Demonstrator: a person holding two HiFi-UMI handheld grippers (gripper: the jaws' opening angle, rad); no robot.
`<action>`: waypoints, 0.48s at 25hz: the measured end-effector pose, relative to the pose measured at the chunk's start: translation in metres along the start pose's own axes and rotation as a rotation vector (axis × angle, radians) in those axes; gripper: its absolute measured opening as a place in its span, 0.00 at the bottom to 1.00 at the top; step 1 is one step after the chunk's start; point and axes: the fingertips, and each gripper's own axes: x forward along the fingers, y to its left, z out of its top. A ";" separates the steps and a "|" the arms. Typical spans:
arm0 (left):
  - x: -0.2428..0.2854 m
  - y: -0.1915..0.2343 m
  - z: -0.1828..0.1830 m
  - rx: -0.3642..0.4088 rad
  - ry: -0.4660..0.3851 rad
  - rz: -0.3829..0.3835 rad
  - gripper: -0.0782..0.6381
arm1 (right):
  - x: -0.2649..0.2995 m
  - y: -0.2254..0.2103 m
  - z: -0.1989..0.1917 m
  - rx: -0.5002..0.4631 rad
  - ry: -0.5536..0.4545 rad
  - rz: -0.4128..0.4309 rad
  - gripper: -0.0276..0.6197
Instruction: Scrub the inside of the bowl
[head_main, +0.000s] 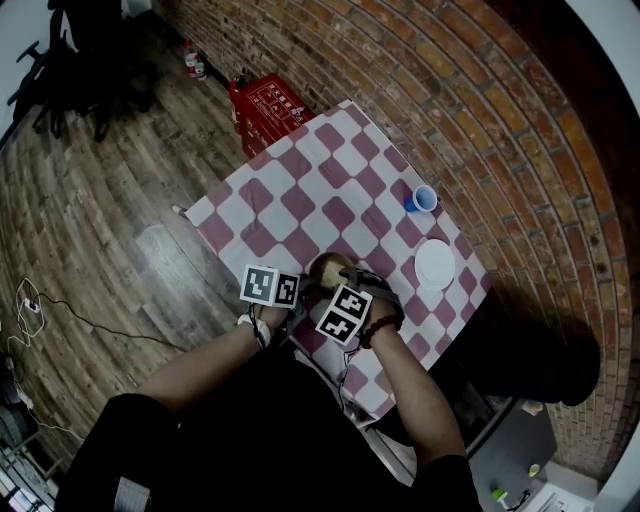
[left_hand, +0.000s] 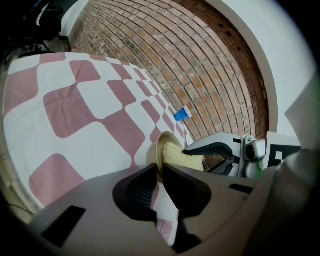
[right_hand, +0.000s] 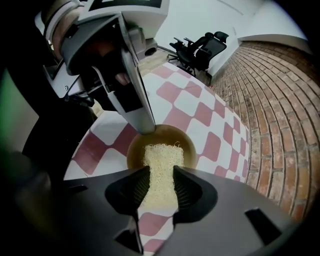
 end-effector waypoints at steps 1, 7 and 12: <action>0.000 0.000 0.000 -0.003 0.000 0.000 0.18 | -0.002 0.001 -0.003 0.002 0.000 0.000 0.28; 0.000 -0.001 -0.001 0.002 0.002 0.002 0.18 | -0.018 0.020 -0.006 0.023 -0.040 0.006 0.28; -0.001 -0.006 -0.001 0.041 -0.003 0.000 0.18 | -0.014 0.024 0.006 0.001 -0.056 0.003 0.28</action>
